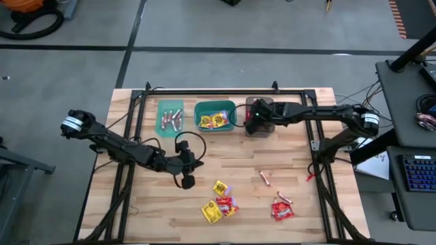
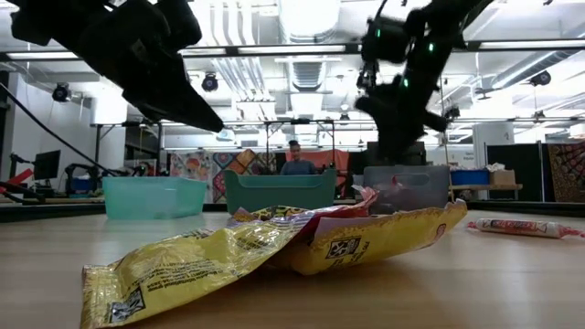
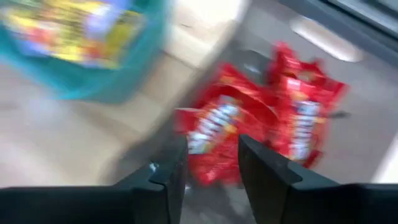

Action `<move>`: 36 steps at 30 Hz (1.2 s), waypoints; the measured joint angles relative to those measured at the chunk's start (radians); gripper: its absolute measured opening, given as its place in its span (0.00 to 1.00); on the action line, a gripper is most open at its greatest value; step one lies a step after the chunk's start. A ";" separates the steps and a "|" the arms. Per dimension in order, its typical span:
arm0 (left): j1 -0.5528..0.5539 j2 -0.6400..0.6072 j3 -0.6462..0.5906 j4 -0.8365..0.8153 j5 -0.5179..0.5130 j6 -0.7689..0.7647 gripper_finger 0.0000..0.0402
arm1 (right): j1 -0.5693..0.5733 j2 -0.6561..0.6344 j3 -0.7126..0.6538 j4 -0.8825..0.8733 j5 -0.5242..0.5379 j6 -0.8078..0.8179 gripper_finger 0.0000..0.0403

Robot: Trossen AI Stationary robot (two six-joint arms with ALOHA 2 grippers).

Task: Sort candy
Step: Put the white candy into the blue bin

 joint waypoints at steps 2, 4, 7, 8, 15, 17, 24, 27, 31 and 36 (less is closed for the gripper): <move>-0.001 0.017 0.000 0.036 0.009 -0.017 0.00 | 0.029 -0.023 0.017 0.010 -0.036 0.004 0.35; -0.008 0.039 0.000 0.082 0.035 -0.016 0.01 | 0.075 -0.044 0.028 0.024 -0.044 0.003 0.37; -0.028 0.083 0.000 0.174 0.095 0.019 0.06 | 0.162 -0.084 0.030 0.042 -0.048 -0.002 0.38; -0.036 0.099 0.000 0.205 0.109 0.033 0.08 | 0.194 -0.098 0.030 0.043 -0.048 -0.002 0.38; -0.085 0.227 0.000 0.372 0.125 0.089 0.29 | 0.413 -0.126 0.027 0.043 -0.060 0.084 0.38; -0.096 0.269 0.000 0.420 0.125 0.106 0.35 | 0.469 -0.118 0.027 0.038 -0.075 0.113 0.38; -0.104 0.377 0.000 0.530 0.124 0.114 0.44 | 0.622 -0.032 0.026 -0.038 -0.089 0.336 0.38; -0.105 0.394 0.000 0.557 0.124 0.110 0.44 | 0.658 0.028 0.026 -0.104 -0.091 0.456 0.38; -0.109 0.388 0.000 0.555 0.124 0.109 0.42 | 0.677 0.131 0.026 -0.185 -0.173 0.552 0.38; -0.112 0.326 0.000 0.522 0.124 0.124 0.40 | 0.678 0.249 0.036 -0.205 -0.259 0.564 0.38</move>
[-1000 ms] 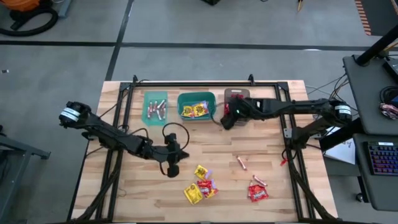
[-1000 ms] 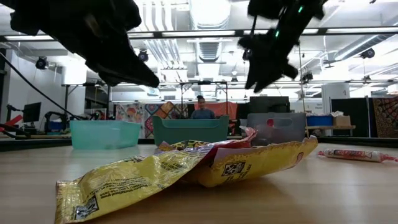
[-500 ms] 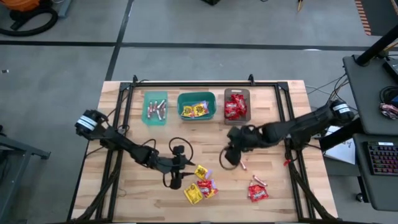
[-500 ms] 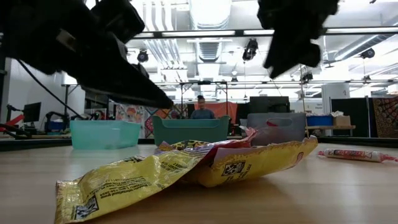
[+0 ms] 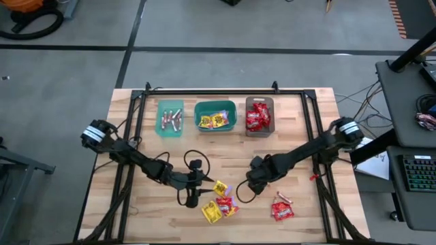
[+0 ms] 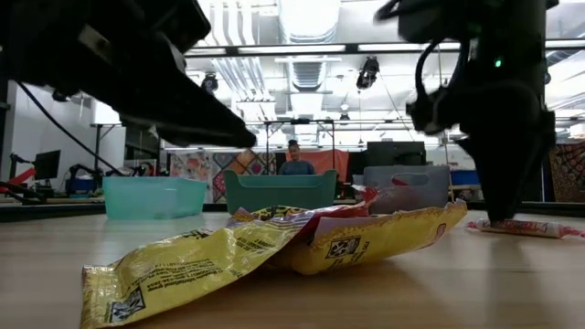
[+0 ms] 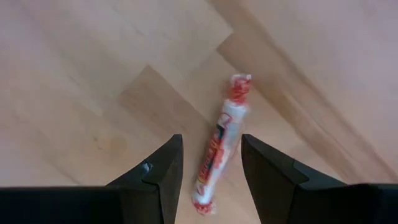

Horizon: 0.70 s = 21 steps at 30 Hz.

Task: Sort candy
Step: Put the white candy into the blue bin

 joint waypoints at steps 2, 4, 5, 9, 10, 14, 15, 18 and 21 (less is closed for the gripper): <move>0.000 -0.035 0.000 -0.038 0.000 0.001 0.40 | 0.000 0.035 0.010 0.001 -0.009 -0.017 0.37; -0.001 -0.076 0.000 -0.083 0.000 0.002 0.39 | 0.000 0.061 0.020 0.000 -0.013 -0.038 0.36; -0.001 -0.096 0.000 -0.101 0.000 0.005 0.39 | 0.000 0.069 0.025 0.002 -0.012 -0.050 0.35; -0.007 -0.155 -0.002 -0.116 0.000 0.045 0.39 | 0.000 0.079 0.027 0.019 -0.009 -0.097 0.23; -0.010 -0.165 -0.002 -0.111 0.000 0.058 0.39 | -0.001 0.079 0.027 0.025 -0.009 -0.109 0.19; -0.021 -0.181 -0.002 -0.088 0.000 0.091 0.39 | -0.003 0.071 0.025 0.071 0.022 -0.163 0.05; -0.024 -0.180 -0.002 -0.078 0.000 0.093 0.39 | -0.003 0.068 0.027 0.089 0.031 -0.174 0.05; -0.034 -0.162 -0.002 -0.036 0.000 0.093 0.39 | -0.004 0.046 0.018 0.165 0.059 -0.227 0.03; -0.043 -0.140 -0.003 0.012 0.000 0.091 0.39 | -0.003 0.006 0.006 0.354 0.076 -0.310 0.02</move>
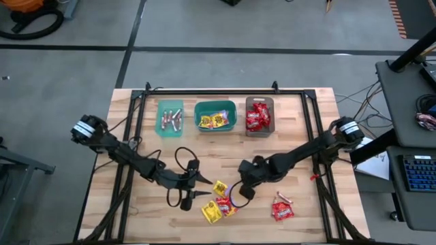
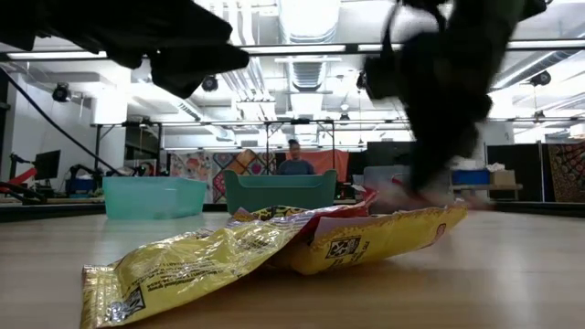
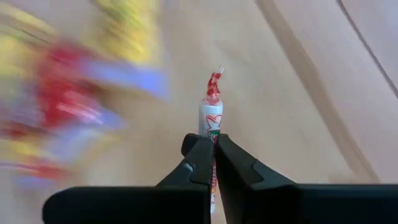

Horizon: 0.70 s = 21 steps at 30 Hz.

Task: Sort candy
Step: Put the white candy into the blue bin

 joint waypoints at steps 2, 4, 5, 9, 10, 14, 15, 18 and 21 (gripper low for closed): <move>-0.004 0.011 0.000 0.031 0.000 0.000 0.39 | 0.000 -0.019 -0.012 0.155 0.003 -0.067 0.02; -0.005 0.019 0.000 0.042 0.000 -0.004 0.39 | 0.000 -0.023 -0.027 0.303 0.002 -0.141 0.02; -0.007 0.020 0.000 0.042 -0.001 -0.009 0.39 | 0.000 -0.023 -0.033 0.375 0.002 -0.177 0.02; -0.010 0.020 0.000 0.042 -0.003 -0.031 0.39 | 0.000 -0.018 -0.049 0.655 0.006 -0.301 0.02; -0.011 0.020 -0.001 0.041 -0.003 -0.036 0.39 | 0.000 -0.016 -0.056 0.717 0.007 -0.326 0.02; -0.012 0.019 -0.006 0.039 -0.012 -0.061 0.39 | 0.000 -0.009 -0.092 0.915 0.015 -0.414 0.02; -0.012 0.019 -0.006 0.040 -0.023 -0.065 0.39 | 0.000 -0.009 -0.098 0.964 0.017 -0.453 0.02; -0.011 0.019 -0.007 0.091 -0.029 -0.060 0.39 | 0.000 0.010 -0.103 1.127 0.026 -0.533 0.02; -0.010 0.028 -0.005 0.202 -0.029 -0.016 0.39 | 0.000 0.057 -0.103 1.288 0.026 -0.621 0.02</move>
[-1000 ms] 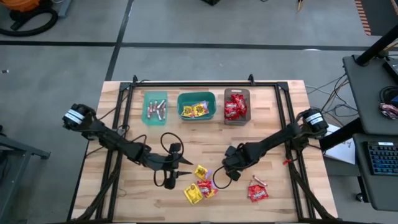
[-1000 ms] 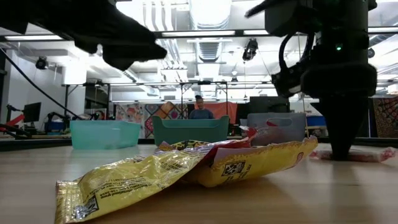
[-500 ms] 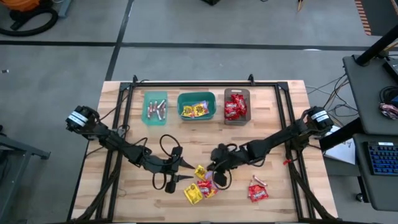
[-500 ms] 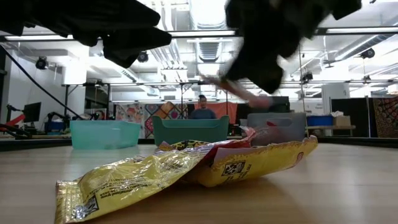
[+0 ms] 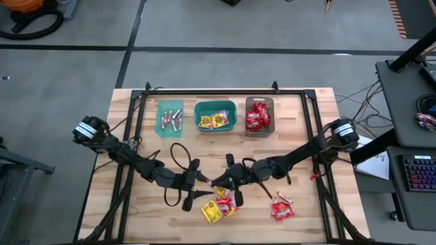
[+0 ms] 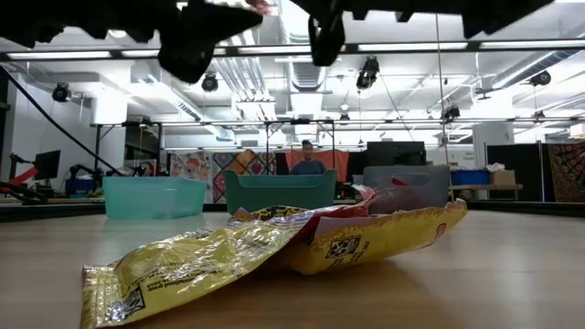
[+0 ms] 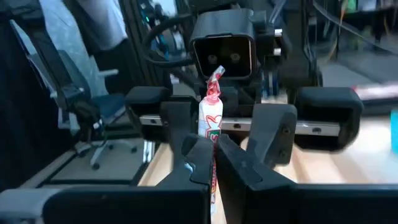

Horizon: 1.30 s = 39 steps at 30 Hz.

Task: Sort candy
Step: Put the white candy into the blue bin

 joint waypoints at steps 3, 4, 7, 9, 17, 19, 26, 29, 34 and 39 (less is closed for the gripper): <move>0.000 0.014 0.002 0.061 0.000 0.027 0.39 | -0.002 0.035 0.000 0.098 0.001 -0.065 0.02; 0.000 0.018 0.003 0.081 0.001 0.037 0.39 | -0.002 0.044 0.000 0.124 0.003 -0.091 0.02; 0.000 0.033 0.003 0.123 -0.004 0.050 0.38 | -0.002 0.069 0.000 0.173 0.009 -0.132 0.02; 0.000 0.036 0.003 0.117 -0.030 0.060 0.35 | -0.003 0.079 0.000 0.178 0.010 -0.138 0.02; 0.001 0.035 0.002 0.098 -0.055 0.057 0.04 | -0.006 0.079 0.000 0.180 0.025 -0.132 0.02; 0.002 0.034 0.002 0.097 -0.065 0.054 0.05 | -0.008 0.078 0.000 0.179 0.026 -0.116 0.04; 0.004 -0.034 0.002 -0.127 -0.158 -0.009 0.04 | -0.015 0.007 0.001 0.026 0.082 -0.043 0.23; 0.018 -0.132 0.008 -0.393 -0.240 -0.091 0.03 | -0.015 -0.058 0.001 -0.151 0.211 -0.018 0.32; 0.118 -0.354 0.059 -1.066 -0.385 -0.310 0.03 | -0.016 -0.178 0.001 -0.465 0.354 0.138 0.42; 0.419 -0.490 0.070 -1.472 -0.367 -0.427 0.03 | -0.015 -0.203 0.001 -0.547 0.391 0.180 0.45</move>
